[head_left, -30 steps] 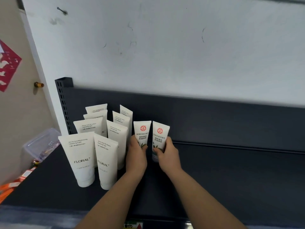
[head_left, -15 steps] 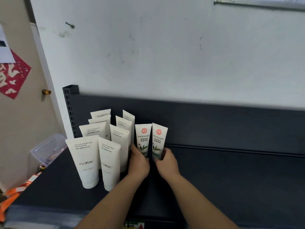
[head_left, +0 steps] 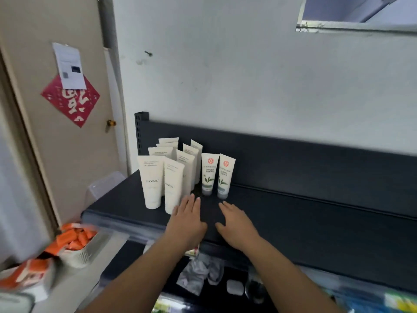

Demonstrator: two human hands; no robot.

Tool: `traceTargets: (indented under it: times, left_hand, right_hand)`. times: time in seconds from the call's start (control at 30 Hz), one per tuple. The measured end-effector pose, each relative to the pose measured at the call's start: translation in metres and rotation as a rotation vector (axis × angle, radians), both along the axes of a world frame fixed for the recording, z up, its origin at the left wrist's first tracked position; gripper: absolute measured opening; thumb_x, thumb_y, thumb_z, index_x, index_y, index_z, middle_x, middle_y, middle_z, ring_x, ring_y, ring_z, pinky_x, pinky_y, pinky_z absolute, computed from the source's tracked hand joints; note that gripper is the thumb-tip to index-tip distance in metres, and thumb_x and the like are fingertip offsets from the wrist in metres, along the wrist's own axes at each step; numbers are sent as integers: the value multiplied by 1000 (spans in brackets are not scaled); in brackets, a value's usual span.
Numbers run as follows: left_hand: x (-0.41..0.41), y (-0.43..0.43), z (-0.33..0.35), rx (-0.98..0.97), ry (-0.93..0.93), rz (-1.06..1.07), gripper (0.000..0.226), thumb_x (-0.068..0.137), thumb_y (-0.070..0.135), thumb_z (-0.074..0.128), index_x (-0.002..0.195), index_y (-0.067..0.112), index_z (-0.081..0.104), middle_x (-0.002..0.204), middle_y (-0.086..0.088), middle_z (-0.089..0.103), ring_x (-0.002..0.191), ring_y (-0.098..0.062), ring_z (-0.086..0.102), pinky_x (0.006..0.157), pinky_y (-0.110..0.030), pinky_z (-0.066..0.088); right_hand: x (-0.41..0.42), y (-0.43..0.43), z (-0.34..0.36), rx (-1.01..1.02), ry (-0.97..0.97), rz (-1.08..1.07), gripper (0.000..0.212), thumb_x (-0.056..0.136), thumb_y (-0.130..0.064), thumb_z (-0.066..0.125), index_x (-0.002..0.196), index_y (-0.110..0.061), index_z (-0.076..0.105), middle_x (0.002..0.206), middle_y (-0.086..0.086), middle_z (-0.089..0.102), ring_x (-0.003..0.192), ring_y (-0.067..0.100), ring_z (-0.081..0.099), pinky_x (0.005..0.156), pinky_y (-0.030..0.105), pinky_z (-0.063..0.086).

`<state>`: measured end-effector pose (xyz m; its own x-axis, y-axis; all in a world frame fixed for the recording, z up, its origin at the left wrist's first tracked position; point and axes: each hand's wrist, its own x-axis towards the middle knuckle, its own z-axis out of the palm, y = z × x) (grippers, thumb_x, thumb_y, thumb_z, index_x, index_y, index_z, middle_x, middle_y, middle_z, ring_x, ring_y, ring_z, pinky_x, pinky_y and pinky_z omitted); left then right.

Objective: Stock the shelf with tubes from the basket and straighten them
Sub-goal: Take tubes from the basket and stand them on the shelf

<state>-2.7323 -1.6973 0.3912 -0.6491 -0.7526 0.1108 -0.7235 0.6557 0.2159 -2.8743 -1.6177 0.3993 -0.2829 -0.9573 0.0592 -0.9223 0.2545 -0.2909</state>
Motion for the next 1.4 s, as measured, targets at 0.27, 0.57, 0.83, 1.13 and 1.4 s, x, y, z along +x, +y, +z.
traceTargets:
  times: [0.27, 0.57, 0.83, 1.13, 1.4]
  left_hand:
    - [119, 38, -23, -27, -23, 254, 68, 100, 38, 26, 155, 13, -4, 162, -4, -11, 149, -19, -11, 120, -39, -3]
    - [248, 48, -29, -16, -48, 472, 69, 97, 35, 34, 155, 17, 3, 163, -1, -4, 150, -18, -6, 122, -41, 0]
    - [360, 31, -39, 9, -23, 635, 71, 93, 30, 36, 155, 18, 6, 163, -2, 1, 150, -17, -3, 120, -37, -2]
    - [494, 4, -84, 260, 24, 744, 69, 97, 31, 38, 155, 11, 6, 163, -6, 0, 150, -22, -2, 120, -37, 5]
    - [566, 5, -145, 515, 10, 752, 71, 98, 28, 41, 155, 10, 2, 163, -8, -2, 150, -23, -3, 120, -36, 4]
  right_hand:
    - [89, -8, -18, 13, 21, 238, 75, 98, -35, 48, 156, -11, 8, 164, 5, 10, 150, 22, 10, 122, 42, 11]
    - [202, -31, -24, -28, 108, 481, 70, 94, -33, 54, 151, -8, 20, 158, 9, 25, 145, 26, 24, 119, 41, 22]
    - [315, -73, -24, -43, 79, 639, 74, 91, -26, 57, 152, -6, 20, 157, 12, 27, 143, 27, 27, 117, 39, 26]
    - [437, -119, -55, 71, 47, 728, 72, 95, -25, 53, 153, -6, 16, 159, 11, 22, 145, 28, 22, 116, 35, 21]
    - [494, -127, -120, 201, 37, 730, 71, 96, -28, 53, 154, -7, 17, 159, 11, 24, 144, 26, 25, 118, 37, 24]
